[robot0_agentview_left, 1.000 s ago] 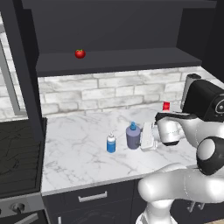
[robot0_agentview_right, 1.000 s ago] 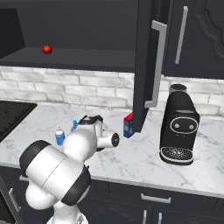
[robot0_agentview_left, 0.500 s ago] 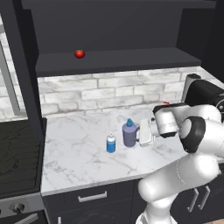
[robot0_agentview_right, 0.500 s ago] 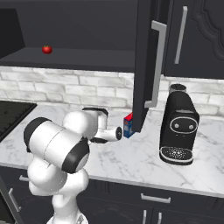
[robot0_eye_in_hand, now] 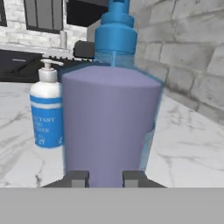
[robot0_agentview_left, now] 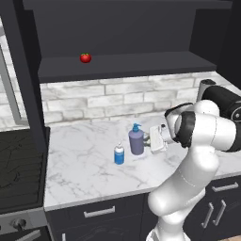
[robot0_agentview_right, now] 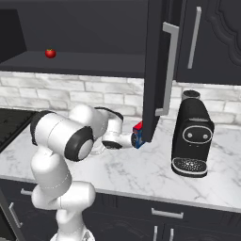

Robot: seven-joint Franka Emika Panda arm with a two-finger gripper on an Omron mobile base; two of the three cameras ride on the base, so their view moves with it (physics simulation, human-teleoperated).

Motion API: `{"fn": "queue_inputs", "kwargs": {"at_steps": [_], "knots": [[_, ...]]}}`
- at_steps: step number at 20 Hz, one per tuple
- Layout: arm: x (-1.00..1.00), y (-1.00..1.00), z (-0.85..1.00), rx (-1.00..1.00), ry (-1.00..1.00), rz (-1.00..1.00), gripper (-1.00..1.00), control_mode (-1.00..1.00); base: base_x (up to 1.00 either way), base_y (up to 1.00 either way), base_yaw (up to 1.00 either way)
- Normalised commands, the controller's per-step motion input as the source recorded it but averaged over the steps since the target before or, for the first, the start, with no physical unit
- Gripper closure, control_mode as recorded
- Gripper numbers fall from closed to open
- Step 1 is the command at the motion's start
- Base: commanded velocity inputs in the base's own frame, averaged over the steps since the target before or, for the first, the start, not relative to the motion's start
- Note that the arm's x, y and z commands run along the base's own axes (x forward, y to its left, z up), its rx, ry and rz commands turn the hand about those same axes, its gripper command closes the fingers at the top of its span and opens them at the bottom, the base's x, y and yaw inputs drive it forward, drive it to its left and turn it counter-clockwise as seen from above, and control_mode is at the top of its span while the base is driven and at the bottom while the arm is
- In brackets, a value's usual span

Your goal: Pick the soap dispenser and soap dispenser from the cabinet and place them on the counter.

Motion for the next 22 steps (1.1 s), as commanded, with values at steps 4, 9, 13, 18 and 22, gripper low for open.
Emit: {"fn": "queue_inputs", "kwargs": {"at_steps": [4,9,13,18,22], "knots": [[0.0,0.01,-0.19,0.0,-0.02,0.03,1.0,-1.0,0.0,0.0,0.0],[-0.07,0.01,-0.12,0.01,-0.02,0.01,-1.0,-1.0,0.0,0.0,0.0],[-0.08,-0.07,0.0,-0.02,-0.01,-0.01,-1.0,-1.0,0.0,0.0,0.0],[-0.05,-0.02,0.26,-0.11,-0.01,-0.02,-1.0,-1.0,0.0,0.0,0.0],[-0.07,0.0,0.42,-0.11,0.01,0.0,-1.0,-1.0,0.0,0.0,0.0]]}}
